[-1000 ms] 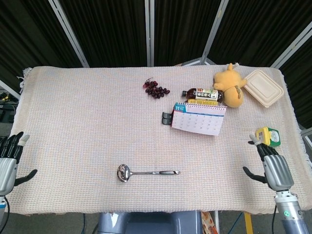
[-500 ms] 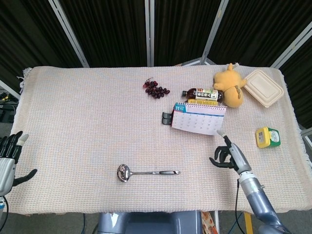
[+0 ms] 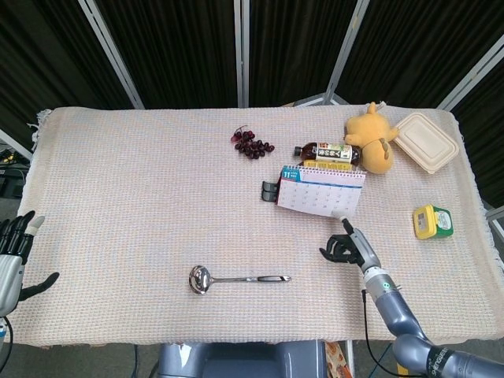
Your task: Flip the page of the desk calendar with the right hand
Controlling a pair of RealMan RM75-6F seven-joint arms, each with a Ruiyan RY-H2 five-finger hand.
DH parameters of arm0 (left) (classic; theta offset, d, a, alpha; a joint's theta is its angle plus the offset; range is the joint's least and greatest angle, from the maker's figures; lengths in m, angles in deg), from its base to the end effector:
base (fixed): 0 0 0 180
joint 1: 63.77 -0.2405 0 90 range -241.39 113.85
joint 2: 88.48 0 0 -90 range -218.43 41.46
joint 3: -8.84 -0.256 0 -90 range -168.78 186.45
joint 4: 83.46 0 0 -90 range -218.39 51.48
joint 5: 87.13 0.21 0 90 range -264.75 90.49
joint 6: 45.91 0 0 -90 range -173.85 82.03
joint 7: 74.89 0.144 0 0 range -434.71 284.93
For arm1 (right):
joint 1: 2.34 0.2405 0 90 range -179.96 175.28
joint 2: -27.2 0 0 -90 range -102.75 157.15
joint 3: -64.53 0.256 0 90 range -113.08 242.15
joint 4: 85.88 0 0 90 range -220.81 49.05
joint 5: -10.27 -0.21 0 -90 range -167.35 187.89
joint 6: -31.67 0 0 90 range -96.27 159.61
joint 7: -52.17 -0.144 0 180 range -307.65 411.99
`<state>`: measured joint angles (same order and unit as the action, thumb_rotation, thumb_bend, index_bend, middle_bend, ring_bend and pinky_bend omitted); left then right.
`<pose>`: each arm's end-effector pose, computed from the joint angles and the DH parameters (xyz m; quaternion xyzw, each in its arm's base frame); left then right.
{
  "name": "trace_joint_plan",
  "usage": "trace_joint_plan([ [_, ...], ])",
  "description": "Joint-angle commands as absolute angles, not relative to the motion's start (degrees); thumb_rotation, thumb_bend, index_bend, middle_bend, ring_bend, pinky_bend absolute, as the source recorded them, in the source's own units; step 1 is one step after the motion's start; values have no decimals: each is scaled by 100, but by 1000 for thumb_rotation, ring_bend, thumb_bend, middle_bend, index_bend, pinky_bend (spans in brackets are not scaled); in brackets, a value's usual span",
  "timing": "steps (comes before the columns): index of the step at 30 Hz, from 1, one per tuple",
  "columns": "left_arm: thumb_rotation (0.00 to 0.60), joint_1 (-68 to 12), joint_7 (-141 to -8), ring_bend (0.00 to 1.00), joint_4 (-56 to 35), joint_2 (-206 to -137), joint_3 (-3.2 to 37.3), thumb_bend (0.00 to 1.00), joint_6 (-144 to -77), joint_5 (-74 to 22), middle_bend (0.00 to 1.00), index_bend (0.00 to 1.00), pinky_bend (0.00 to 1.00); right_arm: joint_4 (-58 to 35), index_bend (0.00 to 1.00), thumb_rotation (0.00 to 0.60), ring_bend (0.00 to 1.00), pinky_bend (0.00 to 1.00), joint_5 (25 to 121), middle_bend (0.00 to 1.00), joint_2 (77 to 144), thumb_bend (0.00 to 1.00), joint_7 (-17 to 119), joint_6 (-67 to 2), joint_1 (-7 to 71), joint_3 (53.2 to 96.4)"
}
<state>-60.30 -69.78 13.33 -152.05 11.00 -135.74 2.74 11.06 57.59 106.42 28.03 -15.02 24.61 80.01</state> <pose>-0.2881 0.1695 0.1614 -0.5996 -0.3531 -0.4093 0.5902 -0.2287 -0.2939 0.0165 0.3586 -0.7834 0.4256 0.2766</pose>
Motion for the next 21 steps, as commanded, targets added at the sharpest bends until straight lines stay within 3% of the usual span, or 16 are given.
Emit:
trace_joint_plan([
  [1, 600, -6030, -6980, 0, 1332, -15206, 1100, 155, -13575, 275, 0, 0, 0, 998, 0, 600, 680, 628, 5661, 649, 10708, 235, 2804, -1485, 2504, 8058],
  [21, 600, -6012, -7128, 0, 1318, -15169, 1092, 156, -13578, 343, 0, 0, 0, 621, 0, 600, 682, 624, 4706, 649, 11019, 280, 1787, -902, 2531, 8827],
])
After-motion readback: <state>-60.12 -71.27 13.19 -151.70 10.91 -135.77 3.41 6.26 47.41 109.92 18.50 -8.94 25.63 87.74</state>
